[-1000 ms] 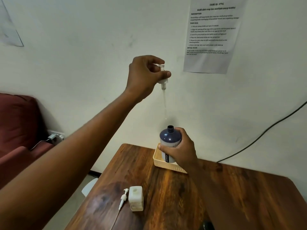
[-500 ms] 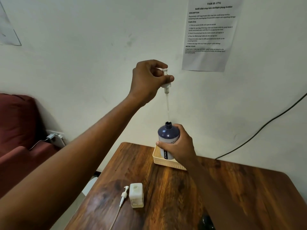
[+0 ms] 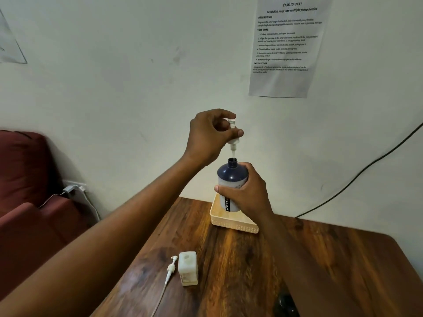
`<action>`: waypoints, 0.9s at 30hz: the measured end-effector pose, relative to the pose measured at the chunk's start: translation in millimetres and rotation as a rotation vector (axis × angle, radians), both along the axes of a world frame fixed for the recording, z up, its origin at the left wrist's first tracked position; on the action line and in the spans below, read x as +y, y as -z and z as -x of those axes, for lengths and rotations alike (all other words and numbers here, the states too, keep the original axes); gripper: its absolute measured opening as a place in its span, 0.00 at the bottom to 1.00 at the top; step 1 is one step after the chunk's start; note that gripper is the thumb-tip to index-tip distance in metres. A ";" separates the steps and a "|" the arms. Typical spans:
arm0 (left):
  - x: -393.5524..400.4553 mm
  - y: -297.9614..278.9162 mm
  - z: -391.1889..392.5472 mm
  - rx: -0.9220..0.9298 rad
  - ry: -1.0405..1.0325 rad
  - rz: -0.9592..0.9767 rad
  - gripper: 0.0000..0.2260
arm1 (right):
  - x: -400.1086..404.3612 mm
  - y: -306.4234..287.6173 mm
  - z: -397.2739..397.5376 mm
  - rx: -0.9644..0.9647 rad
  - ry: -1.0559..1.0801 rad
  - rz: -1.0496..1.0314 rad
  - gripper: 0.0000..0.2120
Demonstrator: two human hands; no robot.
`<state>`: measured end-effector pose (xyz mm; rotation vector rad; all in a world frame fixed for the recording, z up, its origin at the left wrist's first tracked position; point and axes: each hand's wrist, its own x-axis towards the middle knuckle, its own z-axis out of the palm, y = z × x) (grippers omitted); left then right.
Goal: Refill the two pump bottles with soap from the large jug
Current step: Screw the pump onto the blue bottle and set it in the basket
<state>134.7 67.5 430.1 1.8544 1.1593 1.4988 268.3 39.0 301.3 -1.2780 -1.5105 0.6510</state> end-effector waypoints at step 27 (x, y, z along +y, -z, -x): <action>-10.5 36.0 -9.8 0.039 0.034 0.006 0.20 | 6.5 -10.6 -8.8 -0.038 0.097 -0.055 0.36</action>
